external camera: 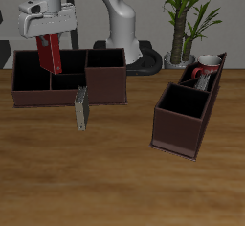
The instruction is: Place the red mug into the left desk caddy's left compartment and place the striped book into the left desk caddy's back compartment and place the red book into the back desk caddy's front compartment
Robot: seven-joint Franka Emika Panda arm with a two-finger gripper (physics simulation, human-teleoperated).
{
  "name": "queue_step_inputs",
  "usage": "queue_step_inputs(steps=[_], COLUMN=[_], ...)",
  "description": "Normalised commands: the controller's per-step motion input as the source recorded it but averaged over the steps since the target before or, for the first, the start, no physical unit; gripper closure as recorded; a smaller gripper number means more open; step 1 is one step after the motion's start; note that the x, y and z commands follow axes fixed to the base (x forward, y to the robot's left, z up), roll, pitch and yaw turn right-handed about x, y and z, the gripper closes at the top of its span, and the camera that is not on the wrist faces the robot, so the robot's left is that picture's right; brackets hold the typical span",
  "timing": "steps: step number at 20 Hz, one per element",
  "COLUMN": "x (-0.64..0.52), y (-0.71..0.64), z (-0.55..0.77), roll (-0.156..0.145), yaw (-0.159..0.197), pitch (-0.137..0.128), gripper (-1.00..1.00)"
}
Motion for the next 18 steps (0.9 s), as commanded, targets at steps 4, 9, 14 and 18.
queue_step_inputs(steps=[4,9,14,18], x=[-0.1,-0.1,0.02,0.08], y=[0.0,0.1,0.19,0.06], z=[-0.09,0.01,-0.09,-0.1], roll=[-0.115,-0.06,-0.06,-0.049], yaw=[0.244,0.178,0.315,0.169], pitch=[-0.012,-0.011,-0.056,-0.033], gripper=[1.0,1.0,1.0,1.0])
